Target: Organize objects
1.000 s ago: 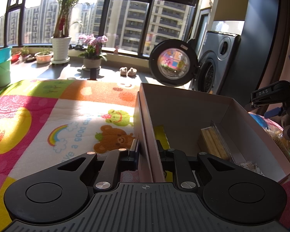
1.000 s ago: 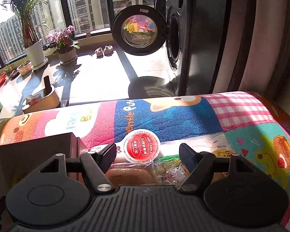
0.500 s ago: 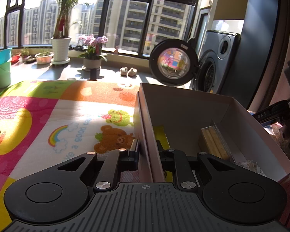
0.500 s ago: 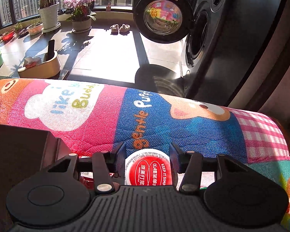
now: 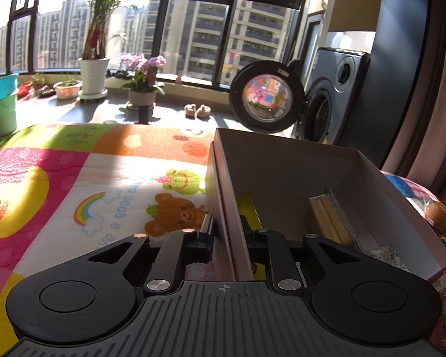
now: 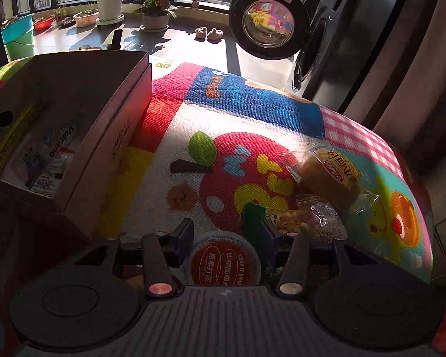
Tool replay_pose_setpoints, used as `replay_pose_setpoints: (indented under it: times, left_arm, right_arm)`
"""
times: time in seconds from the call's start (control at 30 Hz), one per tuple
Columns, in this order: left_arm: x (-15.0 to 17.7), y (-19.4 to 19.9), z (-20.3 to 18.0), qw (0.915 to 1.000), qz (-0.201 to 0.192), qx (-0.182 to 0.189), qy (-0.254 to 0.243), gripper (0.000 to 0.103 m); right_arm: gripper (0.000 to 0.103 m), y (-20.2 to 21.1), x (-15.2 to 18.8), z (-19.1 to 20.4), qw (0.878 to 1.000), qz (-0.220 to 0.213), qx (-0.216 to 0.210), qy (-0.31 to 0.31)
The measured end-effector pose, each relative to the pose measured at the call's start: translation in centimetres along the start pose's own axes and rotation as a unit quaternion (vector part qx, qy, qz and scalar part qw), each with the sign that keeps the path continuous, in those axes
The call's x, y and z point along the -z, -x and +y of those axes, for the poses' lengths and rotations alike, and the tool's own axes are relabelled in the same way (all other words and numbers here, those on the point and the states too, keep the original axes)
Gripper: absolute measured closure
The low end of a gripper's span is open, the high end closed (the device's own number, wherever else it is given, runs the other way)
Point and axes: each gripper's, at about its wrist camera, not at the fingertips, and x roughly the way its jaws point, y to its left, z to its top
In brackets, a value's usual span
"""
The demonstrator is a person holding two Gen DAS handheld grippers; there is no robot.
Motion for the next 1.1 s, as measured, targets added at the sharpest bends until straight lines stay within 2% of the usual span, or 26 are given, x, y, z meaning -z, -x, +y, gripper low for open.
replay_pose_setpoints:
  times: [0.1, 0.13, 0.3, 0.43, 0.53, 0.67, 0.9, 1.0, 1.1]
  left_arm:
    - [0.0, 0.0, 0.0, 1.0, 0.0, 0.0, 0.0, 0.084]
    - [0.0, 0.0, 0.0, 1.0, 0.0, 0.0, 0.0, 0.084]
    - [0.0, 0.1, 0.0, 1.0, -0.001, -0.001, -0.001, 0.084]
    - [0.0, 0.1, 0.0, 1.0, -0.001, -0.001, -0.001, 0.084]
    - [0.0, 0.1, -0.1, 1.0, 0.0, -0.001, -0.002, 0.084]
    - [-0.1, 0.2, -0.2, 1.0, 0.0, -0.003, -0.005, 0.084]
    - [-0.1, 0.2, -0.2, 1.0, 0.0, -0.003, -0.005, 0.084]
    - [-0.1, 0.2, -0.2, 1.0, 0.0, -0.003, -0.005, 0.084]
    - [-0.1, 0.2, -0.2, 1.0, 0.0, -0.003, -0.006, 0.084]
  right_arm:
    - [0.028, 3.7, 2.0, -1.3, 0.999, -0.044, 0.004, -0.028]
    - [0.026, 4.7, 2.7, -1.8, 0.998, -0.055, 0.008, -0.038]
    - [0.027, 5.4, 5.9, -3.5, 0.991, -0.053, 0.008, -0.125]
    - [0.039, 4.3, 8.3, -4.7, 0.976, -0.047, 0.039, -0.207]
    - [0.045, 2.9, 10.3, -5.5, 0.964, -0.015, 0.053, -0.262]
    - [0.045, 3.4, 11.6, -3.7, 0.968, -0.017, 0.06, -0.243]
    - [0.043, 5.0, 10.7, 1.7, 0.986, -0.026, -0.026, -0.164]
    - [0.042, 6.3, 10.0, 2.4, 0.988, -0.051, -0.016, -0.143]
    - [0.04, 7.6, 9.3, 1.5, 0.985, -0.083, 0.007, -0.153]
